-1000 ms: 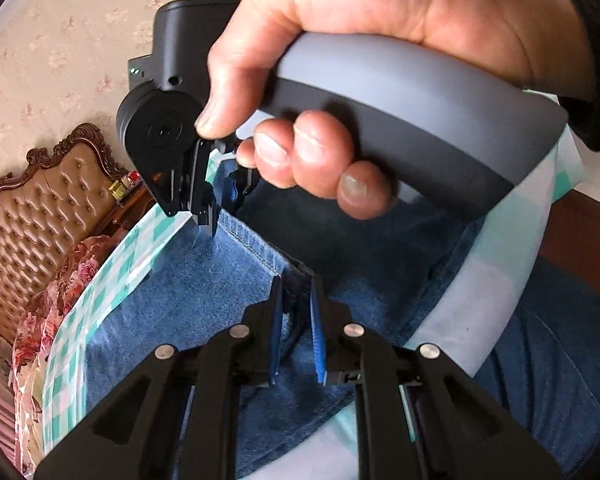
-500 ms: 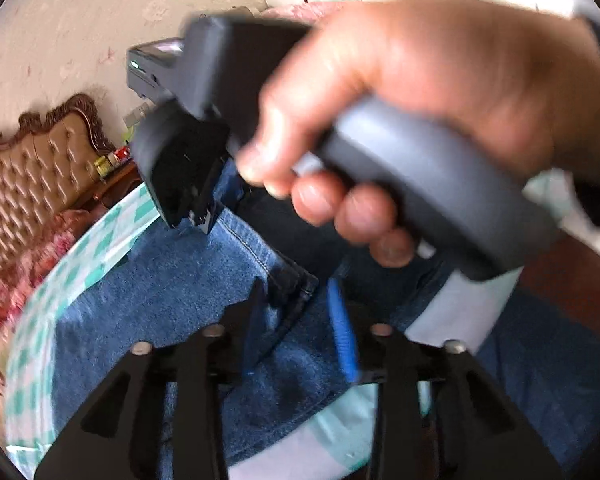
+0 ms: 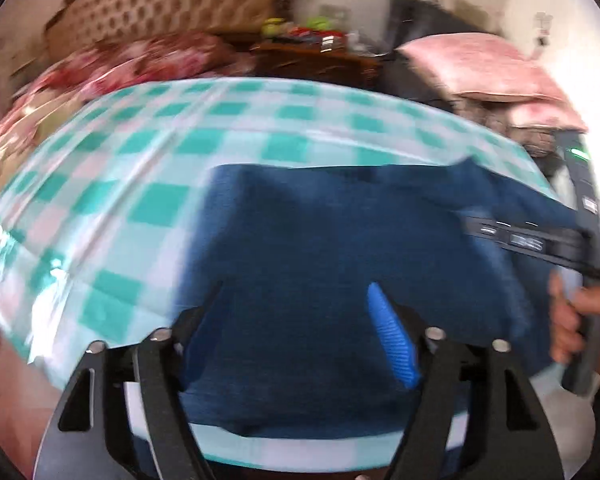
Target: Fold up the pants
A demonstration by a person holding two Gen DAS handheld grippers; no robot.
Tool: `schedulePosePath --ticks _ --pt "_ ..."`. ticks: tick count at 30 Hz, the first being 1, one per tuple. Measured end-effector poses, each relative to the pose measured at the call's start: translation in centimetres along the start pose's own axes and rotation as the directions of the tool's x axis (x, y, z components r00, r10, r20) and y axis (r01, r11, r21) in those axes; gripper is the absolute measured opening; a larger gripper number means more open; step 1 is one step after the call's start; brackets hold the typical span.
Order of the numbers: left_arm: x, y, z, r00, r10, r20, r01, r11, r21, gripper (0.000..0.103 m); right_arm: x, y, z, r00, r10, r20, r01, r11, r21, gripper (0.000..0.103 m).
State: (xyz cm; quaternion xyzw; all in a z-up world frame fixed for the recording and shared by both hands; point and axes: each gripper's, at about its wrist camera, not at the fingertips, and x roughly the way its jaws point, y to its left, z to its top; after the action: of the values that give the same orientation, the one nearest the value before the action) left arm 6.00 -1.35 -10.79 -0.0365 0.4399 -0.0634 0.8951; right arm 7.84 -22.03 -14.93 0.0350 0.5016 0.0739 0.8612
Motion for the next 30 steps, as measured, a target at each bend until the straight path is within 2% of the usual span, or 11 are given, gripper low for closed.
schedulePosePath --ticks 2,6,7,12,15,18,20,23,24,25,30 --pt "0.4 0.9 -0.4 1.0 0.005 0.03 -0.005 1.0 -0.013 0.099 0.0 0.2 -0.1 1.0 0.0 -0.001 0.0 1.0 0.0 0.032" --pt "1.8 0.5 -1.3 0.999 -0.038 0.017 0.037 0.997 0.066 0.101 0.0 2.0 -0.8 0.999 -0.046 -0.014 0.045 0.998 -0.05 0.082" --pt "2.5 -0.2 -1.6 0.999 -0.035 -0.023 0.036 0.996 0.084 0.101 0.0 2.5 -1.2 0.995 -0.096 -0.005 0.095 0.993 -0.069 0.085" --pt "3.3 -0.7 -2.9 0.999 0.012 -0.038 -0.007 0.991 0.131 0.101 -2.2 3.3 -2.3 0.976 -0.207 0.07 0.209 0.977 -0.028 0.086" --pt "3.8 -0.6 -3.1 0.999 0.008 -0.034 -0.004 0.992 0.124 0.101 -5.3 4.9 -2.8 0.935 -0.296 0.197 0.302 0.953 -0.004 0.086" --pt "3.9 -0.6 -3.4 1.0 0.011 -0.019 -0.008 0.993 0.121 0.1 -6.7 6.6 -3.6 0.936 -0.247 0.252 0.258 0.966 -0.011 0.086" --pt "3.7 -0.3 -3.5 1.0 0.012 0.002 -0.012 0.994 0.106 0.094 -6.2 7.3 -3.9 0.947 -0.219 0.236 0.232 0.972 -0.028 0.086" --pt "2.8 0.6 -3.5 0.998 0.049 0.044 -0.051 0.998 0.048 0.059 -4.8 7.2 -4.4 0.97 -0.149 0.19 0.157 0.987 -0.029 0.086" --pt "2.3 1.0 -3.3 0.997 0.057 0.055 -0.058 0.998 0.028 0.039 -4.4 7.5 -4.6 0.974 -0.138 0.178 0.147 0.988 -0.037 0.086" --pt "1.7 1.7 -2.9 0.997 0.047 0.062 -0.047 0.999 0.006 0.033 -4.0 7.6 -4.8 0.977 -0.118 0.175 0.129 0.99 -0.053 0.086" --pt "1.3 1.5 1.1 0.994 0.052 0.094 -0.059 0.995 0.079 0.033 -1.7 7.9 -6.1 0.985 -0.132 0.114 0.143 0.985 -0.096 0.083"
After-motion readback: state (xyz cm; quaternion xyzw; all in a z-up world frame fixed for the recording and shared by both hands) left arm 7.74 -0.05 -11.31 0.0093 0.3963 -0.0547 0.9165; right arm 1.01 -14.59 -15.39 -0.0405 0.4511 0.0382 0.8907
